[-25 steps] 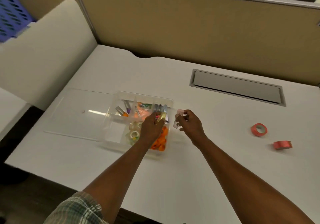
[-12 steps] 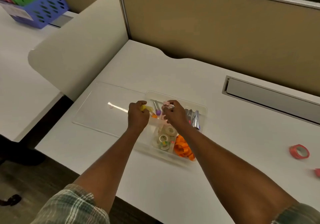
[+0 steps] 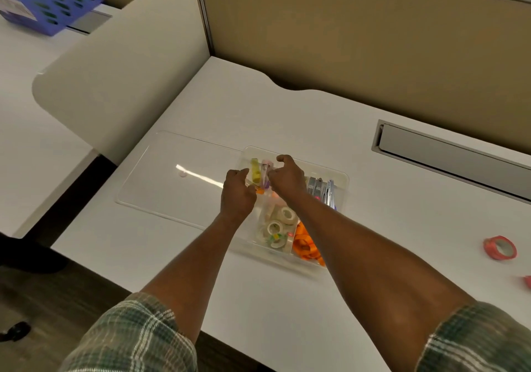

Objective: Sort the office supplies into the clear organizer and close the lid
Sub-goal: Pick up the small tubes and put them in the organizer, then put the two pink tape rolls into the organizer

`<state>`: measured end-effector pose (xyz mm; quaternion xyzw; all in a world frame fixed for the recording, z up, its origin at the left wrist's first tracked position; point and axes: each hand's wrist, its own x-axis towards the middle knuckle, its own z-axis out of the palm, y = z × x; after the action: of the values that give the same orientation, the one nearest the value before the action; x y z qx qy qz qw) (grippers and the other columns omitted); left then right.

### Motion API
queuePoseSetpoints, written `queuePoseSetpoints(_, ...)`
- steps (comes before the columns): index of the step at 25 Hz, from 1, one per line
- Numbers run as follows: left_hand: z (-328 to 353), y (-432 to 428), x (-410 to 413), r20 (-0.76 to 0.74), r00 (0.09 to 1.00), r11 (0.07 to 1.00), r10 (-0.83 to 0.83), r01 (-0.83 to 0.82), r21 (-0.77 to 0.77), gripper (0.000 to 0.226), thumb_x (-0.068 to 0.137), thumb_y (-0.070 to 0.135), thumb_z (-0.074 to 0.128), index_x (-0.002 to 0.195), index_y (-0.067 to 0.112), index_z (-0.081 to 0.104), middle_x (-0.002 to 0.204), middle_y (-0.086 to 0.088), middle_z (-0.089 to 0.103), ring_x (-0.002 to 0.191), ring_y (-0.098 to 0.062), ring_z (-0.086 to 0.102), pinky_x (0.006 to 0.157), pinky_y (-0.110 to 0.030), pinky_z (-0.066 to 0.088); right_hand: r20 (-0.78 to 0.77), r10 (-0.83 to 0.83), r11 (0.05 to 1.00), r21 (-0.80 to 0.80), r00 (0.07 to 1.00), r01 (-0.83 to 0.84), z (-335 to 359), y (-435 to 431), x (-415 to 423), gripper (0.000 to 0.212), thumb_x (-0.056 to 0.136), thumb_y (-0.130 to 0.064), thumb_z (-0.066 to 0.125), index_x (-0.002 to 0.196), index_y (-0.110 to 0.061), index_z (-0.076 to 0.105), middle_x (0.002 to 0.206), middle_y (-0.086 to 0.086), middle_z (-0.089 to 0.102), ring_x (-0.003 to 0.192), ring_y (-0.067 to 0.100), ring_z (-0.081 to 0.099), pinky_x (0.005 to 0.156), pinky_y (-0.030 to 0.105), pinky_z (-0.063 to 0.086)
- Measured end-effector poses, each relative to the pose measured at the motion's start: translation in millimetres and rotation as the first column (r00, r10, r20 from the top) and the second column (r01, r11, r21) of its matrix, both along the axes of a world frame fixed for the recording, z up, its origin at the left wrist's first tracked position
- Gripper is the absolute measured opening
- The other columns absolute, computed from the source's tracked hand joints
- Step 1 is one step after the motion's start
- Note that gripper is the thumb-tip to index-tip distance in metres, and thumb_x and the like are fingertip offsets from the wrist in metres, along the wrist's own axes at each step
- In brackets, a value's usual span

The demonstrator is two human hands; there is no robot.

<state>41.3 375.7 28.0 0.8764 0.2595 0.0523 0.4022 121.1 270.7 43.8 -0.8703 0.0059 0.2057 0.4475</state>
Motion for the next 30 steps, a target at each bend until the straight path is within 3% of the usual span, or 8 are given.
queuePoseSetpoints(3, 2, -4, 1, -0.005, 1.000, 1.000, 0.026, -0.026, 0.000, 0.041, 0.090, 0.011, 0.063, 0.130, 0.005, 0.057, 0.125, -0.018, 0.054, 0.109, -0.034, 0.060, 0.092, -0.037, 0.048, 0.028, 0.015, 1.000, 0.005, 1.000, -0.015, 0, -5, -2, 0.043, 0.092, -0.024, 0.058, 0.134, -0.018, 0.052, 0.086, -0.001, 0.072, 0.072, 0.012, 0.064, 0.069, 0.025, 0.045)
queuePoseSetpoints(7, 9, -19, 6, 0.078, 0.997, 0.999, 0.014, -0.017, 0.030, 0.036, 0.086, 0.018, 0.069, 0.120, 0.009, 0.062, 0.117, -0.015, 0.056, 0.103, -0.029, 0.061, 0.084, -0.034, 0.049, 0.099, 0.037, 0.998, 0.037, 0.994, -0.041, 0, -20, -7, 0.037, 0.092, -0.026, 0.060, 0.128, -0.019, 0.058, 0.070, -0.014, 0.062, 0.074, 0.009, 0.062, 0.071, 0.027, 0.049)
queuePoseSetpoints(10, 15, -41, 11, 0.135, 0.991, 1.000, -0.015, 0.012, 0.025, 0.030, 0.085, 0.016, 0.069, 0.114, 0.010, 0.065, 0.115, -0.012, 0.059, 0.105, -0.027, 0.061, 0.085, -0.039, 0.053, 0.145, 0.015, 0.998, 0.055, 0.989, -0.024, 4, -40, -12, 0.034, 0.091, -0.027, 0.061, 0.125, -0.021, 0.060, 0.080, -0.011, 0.065, 0.079, 0.009, 0.063, 0.064, 0.021, 0.040)
queuePoseSetpoints(13, 20, -71, 17, 0.158, 0.984, 0.996, -0.085, 0.079, 0.044, 0.026, 0.086, 0.018, 0.068, 0.111, 0.011, 0.065, 0.110, -0.010, 0.060, 0.103, -0.025, 0.060, 0.083, -0.042, 0.053, 0.148, -0.013, 0.997, 0.073, 0.989, 0.002, 6, -72, -15, 0.032, 0.092, -0.027, 0.060, 0.124, -0.024, 0.060, 0.094, -0.003, 0.070, 0.094, 0.019, 0.068, 0.083, 0.030, 0.047)
queuePoseSetpoints(15, 22, -95, 22, 0.154, 0.979, 0.991, -0.130, 0.125, 0.041, 0.026, 0.086, 0.018, 0.067, 0.112, 0.012, 0.065, 0.110, -0.009, 0.060, 0.104, -0.024, 0.059, 0.084, -0.040, 0.052, 0.160, -0.042, 0.997, 0.076, 0.986, 0.030, 9, -99, -17, 0.030, 0.092, -0.026, 0.058, 0.122, -0.025, 0.060, 0.098, -0.001, 0.072, 0.090, 0.018, 0.068, 0.083, 0.032, 0.051)
queuePoseSetpoints(17, 24, -122, 27, 0.153, 0.974, 0.986, -0.166, 0.164, 0.026, 0.026, 0.087, 0.021, 0.066, 0.111, 0.012, 0.065, 0.110, -0.008, 0.060, 0.103, -0.023, 0.059, 0.083, -0.037, 0.051, 0.185, -0.084, 0.994, 0.078, 0.979, 0.070, 11, -130, -19, 0.027, 0.092, -0.026, 0.058, 0.119, -0.025, 0.061, 0.094, -0.003, 0.071, 0.086, 0.014, 0.067, 0.074, 0.028, 0.051)
queuePoseSetpoints(23, 21, -219, 36, 0.163, 0.936, 0.950, -0.312, 0.309, 0.041, 0.025, 0.086, 0.019, 0.067, 0.111, 0.013, 0.065, 0.109, -0.007, 0.059, 0.101, -0.021, 0.058, 0.086, -0.034, 0.049, 0.243, -0.218, 0.976, 0.031, 0.945, 0.217, 8, -245, -30, 0.016, 0.091, -0.028, 0.063, 0.106, -0.024, 0.062, 0.082, -0.008, 0.067, 0.080, 0.010, 0.064, 0.072, 0.027, 0.049)
queuePoseSetpoints(30, 7, -345, 36, 0.093, 0.875, 0.880, -0.475, 0.474, 0.035, 0.024, 0.087, 0.023, 0.066, 0.110, 0.018, 0.062, 0.111, -0.002, 0.058, 0.100, -0.017, 0.058, 0.082, -0.031, 0.051, 0.264, -0.366, 0.921, -0.038, 0.892, 0.389, -6, -393, -57, 0.006, 0.090, -0.022, 0.062, 0.095, -0.019, 0.064, 0.090, -0.007, 0.070, 0.083, 0.011, 0.065, 0.077, 0.031, 0.053)
